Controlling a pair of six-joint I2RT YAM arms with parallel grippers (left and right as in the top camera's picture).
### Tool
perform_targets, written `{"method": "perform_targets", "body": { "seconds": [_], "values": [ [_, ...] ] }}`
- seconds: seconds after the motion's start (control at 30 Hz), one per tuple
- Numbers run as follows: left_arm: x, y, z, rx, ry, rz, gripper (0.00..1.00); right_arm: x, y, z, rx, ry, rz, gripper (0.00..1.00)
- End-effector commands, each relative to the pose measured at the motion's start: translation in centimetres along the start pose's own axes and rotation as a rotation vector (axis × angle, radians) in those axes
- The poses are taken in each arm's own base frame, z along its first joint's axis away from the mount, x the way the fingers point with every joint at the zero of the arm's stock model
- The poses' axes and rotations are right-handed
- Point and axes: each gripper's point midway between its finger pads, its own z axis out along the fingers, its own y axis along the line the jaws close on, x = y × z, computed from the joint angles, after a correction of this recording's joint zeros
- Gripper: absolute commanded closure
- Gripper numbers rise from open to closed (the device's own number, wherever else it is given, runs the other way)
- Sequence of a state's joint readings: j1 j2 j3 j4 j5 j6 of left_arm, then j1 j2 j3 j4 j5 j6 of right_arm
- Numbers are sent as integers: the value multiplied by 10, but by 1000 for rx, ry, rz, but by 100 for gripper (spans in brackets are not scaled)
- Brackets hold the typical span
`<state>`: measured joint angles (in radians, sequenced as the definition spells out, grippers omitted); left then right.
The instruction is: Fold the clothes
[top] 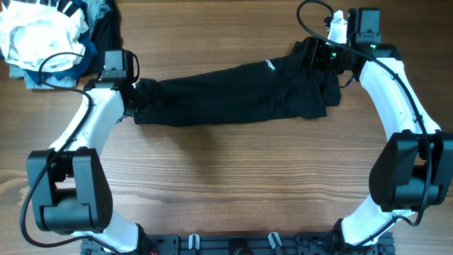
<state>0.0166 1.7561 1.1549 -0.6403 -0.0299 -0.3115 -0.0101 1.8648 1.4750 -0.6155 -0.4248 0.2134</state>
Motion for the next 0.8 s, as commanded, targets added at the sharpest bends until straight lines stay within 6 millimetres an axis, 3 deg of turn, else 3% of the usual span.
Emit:
{"method": "perform_targets", "body": {
  "seconds": [0.0,0.2,0.53,0.63,0.77],
  "values": [
    [-7,-2,8,83,13,75,0,2,2,-1,-12,24,-21,17],
    [-9,-9,37,166,32,116,0,14,0,-1,-2,68,-26,18],
    [-7,-21,51,237,41,164,1,19,-2,-1,7,87,-12,21],
    [-2,-24,61,254,63,162,7,19,-2,-1,8,90,-11,25],
    [11,-23,78,260,119,153,30,20,-2,-1,9,91,-10,34]
  ]
}}
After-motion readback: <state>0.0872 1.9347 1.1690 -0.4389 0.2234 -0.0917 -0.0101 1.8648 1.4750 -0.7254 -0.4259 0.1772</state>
